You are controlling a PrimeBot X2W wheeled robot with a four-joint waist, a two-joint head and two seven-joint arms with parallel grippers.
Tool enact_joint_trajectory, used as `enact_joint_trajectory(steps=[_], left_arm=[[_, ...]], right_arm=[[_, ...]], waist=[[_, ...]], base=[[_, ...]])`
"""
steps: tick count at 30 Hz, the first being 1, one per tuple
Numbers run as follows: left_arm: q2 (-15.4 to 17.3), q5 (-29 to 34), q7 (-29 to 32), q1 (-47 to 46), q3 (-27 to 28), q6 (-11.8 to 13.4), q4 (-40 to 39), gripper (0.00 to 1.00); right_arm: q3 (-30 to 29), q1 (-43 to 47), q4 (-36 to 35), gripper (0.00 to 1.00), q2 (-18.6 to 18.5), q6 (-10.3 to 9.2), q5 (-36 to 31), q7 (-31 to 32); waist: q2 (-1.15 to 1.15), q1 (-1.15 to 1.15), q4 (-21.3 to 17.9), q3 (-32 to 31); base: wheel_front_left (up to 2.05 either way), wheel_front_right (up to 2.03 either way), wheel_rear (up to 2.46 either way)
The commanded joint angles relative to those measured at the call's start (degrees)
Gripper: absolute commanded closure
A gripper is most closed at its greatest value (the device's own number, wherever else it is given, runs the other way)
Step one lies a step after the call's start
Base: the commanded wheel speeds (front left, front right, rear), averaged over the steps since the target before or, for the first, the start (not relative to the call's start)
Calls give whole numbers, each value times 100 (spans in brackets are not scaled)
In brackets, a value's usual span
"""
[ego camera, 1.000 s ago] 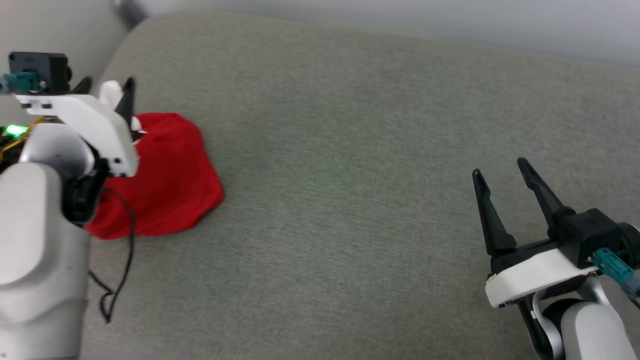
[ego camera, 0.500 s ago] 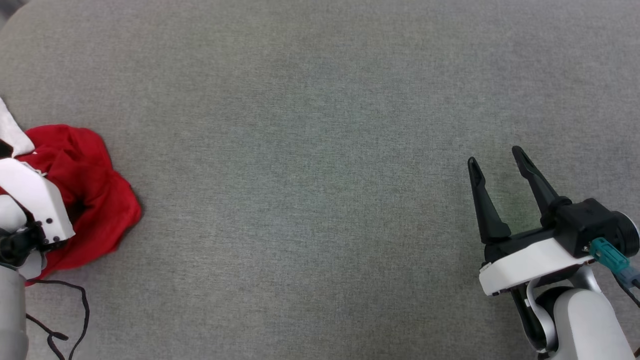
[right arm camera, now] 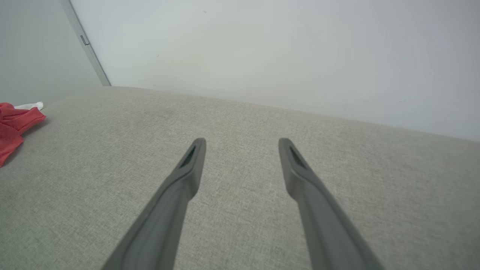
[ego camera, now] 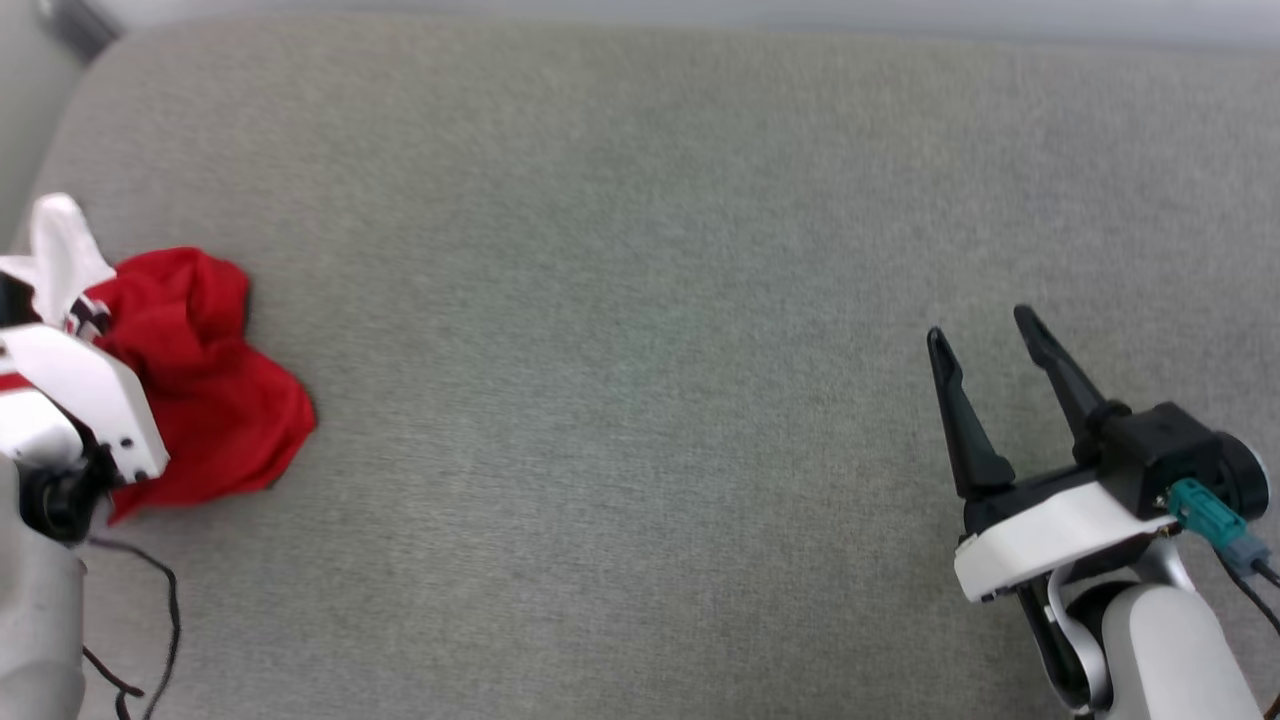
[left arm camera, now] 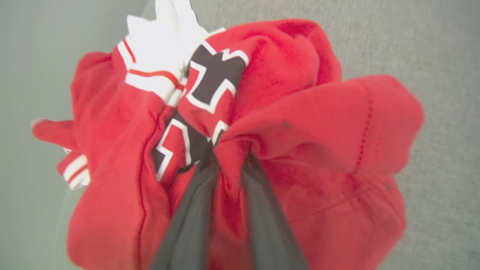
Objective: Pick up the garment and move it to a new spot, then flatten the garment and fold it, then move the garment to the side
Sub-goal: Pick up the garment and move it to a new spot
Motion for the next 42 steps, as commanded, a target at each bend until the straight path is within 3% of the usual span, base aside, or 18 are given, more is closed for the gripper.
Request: enact_joint_trajectory(steps=[1,10,16,23,29,30,34,39,42], left_arm=[[51,71,-212,-110,-35,50,-27,100],[118,708,-2371,-541,-369,132,-302,100],[-99,885,-3211,-751,-619,140,-465,100],[-620,831,-3430,-753,-997,30,-799,100],[-1328,644,-3418,-631,-1463,-118,-1054,100],[-1328,644,-3418,-631,-1463,-118,-1054,100],[-1882,430,-3458,-422,-1885,-220,-1181,100],[-2192,112,-3488,97,-2488,-284,-1344,100],[-2219,-42,-3413,625,-2670,-274,-1425,100]], right_arm=[[-9,95,13,0,-1,-4,13,-9],[-89,496,46,0,101,-4,68,20],[-110,723,38,0,141,-4,107,45],[-82,834,7,0,146,-4,236,15],[-157,936,-23,0,146,-4,235,78],[-157,936,-23,0,146,-4,235,78],[-311,1056,-59,0,148,-4,224,122],[-347,1096,-102,0,149,-4,307,139],[-360,1110,-122,0,149,-4,343,111]], waist=[[0,-1,149,-267],[0,-1,364,-1132],[0,-1,199,-1549],[0,-1,-509,-1805],[0,-1,-1328,-1876],[0,-1,-1328,-1876],[0,-1,-1718,-1860],[0,-1,-2046,-1746],[0,-1,-2131,-1633]], base=[[0,0,0],[0,0,0],[0,0,0],[0,0,0],[0,0,0],[0,0,0],[0,0,0],[0,0,0],[0,0,0]])
